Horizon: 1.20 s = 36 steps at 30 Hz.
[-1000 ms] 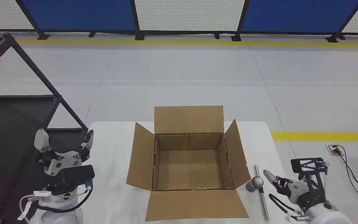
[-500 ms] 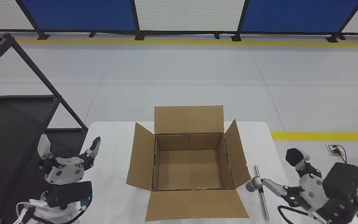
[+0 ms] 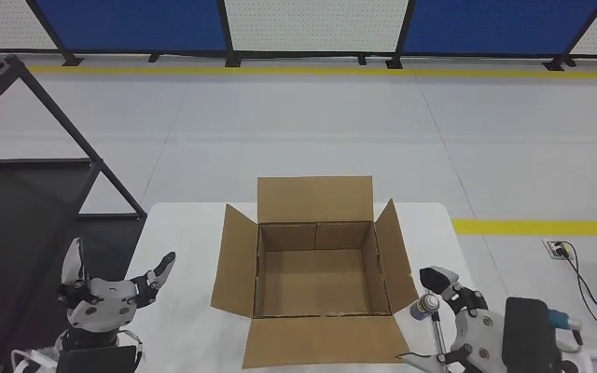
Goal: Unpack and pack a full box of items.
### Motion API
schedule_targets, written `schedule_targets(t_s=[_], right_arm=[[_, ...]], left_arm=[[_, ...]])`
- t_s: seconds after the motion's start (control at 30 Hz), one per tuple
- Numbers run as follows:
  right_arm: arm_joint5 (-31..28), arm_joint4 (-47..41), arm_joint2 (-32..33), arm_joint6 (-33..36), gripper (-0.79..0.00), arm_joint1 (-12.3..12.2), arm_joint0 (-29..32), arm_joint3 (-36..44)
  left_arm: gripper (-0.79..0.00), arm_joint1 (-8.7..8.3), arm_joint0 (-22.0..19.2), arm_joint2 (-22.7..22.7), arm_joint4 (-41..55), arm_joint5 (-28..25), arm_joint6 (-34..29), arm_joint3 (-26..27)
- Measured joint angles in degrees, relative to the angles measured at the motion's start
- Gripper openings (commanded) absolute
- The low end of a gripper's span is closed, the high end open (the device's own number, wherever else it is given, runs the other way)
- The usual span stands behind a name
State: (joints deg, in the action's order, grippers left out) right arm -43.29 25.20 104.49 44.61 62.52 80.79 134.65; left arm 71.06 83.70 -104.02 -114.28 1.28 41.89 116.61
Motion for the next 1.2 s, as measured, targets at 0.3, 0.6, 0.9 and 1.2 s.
schedule_targets(t_s=[0.3,0.6,0.9,1.2], right_arm=[[0.57,0.18,0.05,-0.46,0.0,0.02,0.22,-0.44],[-3.96,8.06,6.87,-6.25,0.0,-0.38,5.62,-8.49],[-8.12,19.19,12.0,-15.49,0.0,-0.35,11.33,-21.12],[-5.22,25.45,5.75,-13.28,0.0,-0.54,9.6,-27.92]], left_arm=[[0.0,0.08,-0.14,0.14,0.69,0.67,-1.15,0.04],[0.0,0.0,-1.31,-2.57,4.44,2.96,-5.44,-0.7],[0.0,-0.3,-4.12,-1.63,4.96,0.91,-8.91,-1.69],[0.0,-0.35,-4.36,-1.42,4.62,0.69,-9.06,-1.65]])
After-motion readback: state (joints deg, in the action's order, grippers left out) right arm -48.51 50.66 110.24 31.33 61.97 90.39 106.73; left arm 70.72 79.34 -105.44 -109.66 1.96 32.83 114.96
